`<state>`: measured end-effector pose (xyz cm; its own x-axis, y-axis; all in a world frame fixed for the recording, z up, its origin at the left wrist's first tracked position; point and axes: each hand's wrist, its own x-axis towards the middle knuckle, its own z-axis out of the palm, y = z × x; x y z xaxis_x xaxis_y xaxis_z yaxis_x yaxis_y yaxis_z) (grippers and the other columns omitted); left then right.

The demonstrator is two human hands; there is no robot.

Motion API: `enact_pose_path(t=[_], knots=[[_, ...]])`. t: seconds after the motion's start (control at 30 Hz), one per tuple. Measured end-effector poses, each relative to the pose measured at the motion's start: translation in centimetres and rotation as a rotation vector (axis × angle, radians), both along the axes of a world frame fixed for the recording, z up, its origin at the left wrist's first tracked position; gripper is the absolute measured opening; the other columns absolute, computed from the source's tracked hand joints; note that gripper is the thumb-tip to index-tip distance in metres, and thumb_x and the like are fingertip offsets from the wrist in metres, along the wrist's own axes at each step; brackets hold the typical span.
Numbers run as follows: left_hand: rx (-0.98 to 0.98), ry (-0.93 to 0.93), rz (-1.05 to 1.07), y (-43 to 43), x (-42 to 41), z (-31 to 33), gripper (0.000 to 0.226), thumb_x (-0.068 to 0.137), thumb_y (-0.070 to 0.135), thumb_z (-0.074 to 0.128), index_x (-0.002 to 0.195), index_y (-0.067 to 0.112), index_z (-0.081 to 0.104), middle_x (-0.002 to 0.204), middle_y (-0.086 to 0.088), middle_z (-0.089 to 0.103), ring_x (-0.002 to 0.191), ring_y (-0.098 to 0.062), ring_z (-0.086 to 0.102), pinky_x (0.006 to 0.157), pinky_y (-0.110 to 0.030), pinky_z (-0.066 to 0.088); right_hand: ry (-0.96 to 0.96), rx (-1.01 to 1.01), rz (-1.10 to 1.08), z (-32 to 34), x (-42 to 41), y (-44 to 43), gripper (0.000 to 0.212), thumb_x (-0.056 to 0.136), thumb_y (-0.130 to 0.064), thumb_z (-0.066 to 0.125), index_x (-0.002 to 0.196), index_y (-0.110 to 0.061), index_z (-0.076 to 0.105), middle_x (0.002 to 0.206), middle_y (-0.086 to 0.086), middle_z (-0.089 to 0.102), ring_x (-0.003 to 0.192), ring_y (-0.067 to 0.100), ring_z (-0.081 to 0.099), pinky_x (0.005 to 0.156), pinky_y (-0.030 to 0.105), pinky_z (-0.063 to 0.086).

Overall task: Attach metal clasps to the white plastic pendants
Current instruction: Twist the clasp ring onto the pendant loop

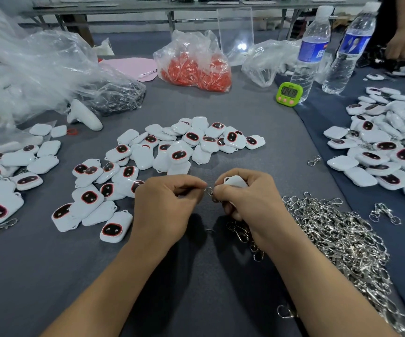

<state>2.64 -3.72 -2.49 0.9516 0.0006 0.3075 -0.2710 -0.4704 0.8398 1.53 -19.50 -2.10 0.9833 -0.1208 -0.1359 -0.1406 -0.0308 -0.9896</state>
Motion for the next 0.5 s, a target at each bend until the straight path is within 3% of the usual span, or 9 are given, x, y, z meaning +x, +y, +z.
enact_pose_path(t=[0.1, 0.2, 0.33, 0.5], knots=[[-0.001, 0.009, 0.008, -0.04, 0.03, 0.14, 0.028, 0.077, 0.011, 0.084, 0.075, 0.038, 0.078, 0.071, 0.028, 0.071, 0.068, 0.008, 0.068, 0.068, -0.007, 0.051, -0.028, -0.170, -0.049, -0.06, -0.17, 0.15, 0.011, 0.075, -0.010, 0.074, 0.073, -0.020, 0.074, 0.065, -0.002, 0.069, 0.054, 0.010, 0.056, 0.047, 0.021, 0.044], [0.021, 0.006, 0.023, -0.05, 0.00, 0.10, 0.022, 0.075, 0.016, 0.086, 0.075, 0.036, 0.078, 0.070, 0.030, 0.070, 0.067, 0.010, 0.067, 0.068, -0.004, 0.048, -0.164, -0.478, -0.110, -0.12, -0.48, 0.27, 0.012, 0.075, -0.021, 0.079, 0.073, -0.031, 0.074, 0.064, -0.017, 0.069, 0.063, -0.001, 0.063, 0.053, 0.010, 0.045], [0.084, -0.009, 0.016, 0.01, -0.06, -0.11, 0.021, 0.076, 0.015, 0.084, 0.076, 0.035, 0.078, 0.072, 0.031, 0.070, 0.068, 0.010, 0.067, 0.069, -0.008, 0.050, -0.230, -0.496, -0.064, -0.21, -0.84, 0.52, 0.014, 0.077, -0.019, 0.082, 0.073, -0.031, 0.078, 0.066, -0.021, 0.070, 0.071, -0.009, 0.065, 0.057, 0.004, 0.043], [0.092, -0.065, -0.062, 0.10, -0.01, -0.40, 0.031, 0.079, 0.005, 0.077, 0.085, 0.035, 0.080, 0.079, 0.030, 0.072, 0.074, 0.008, 0.069, 0.071, -0.009, 0.052, -0.237, -0.519, -0.091, -0.39, -0.70, 0.54, 0.011, 0.079, -0.020, 0.082, 0.075, -0.031, 0.080, 0.066, -0.020, 0.070, 0.072, -0.006, 0.066, 0.060, 0.008, 0.047]])
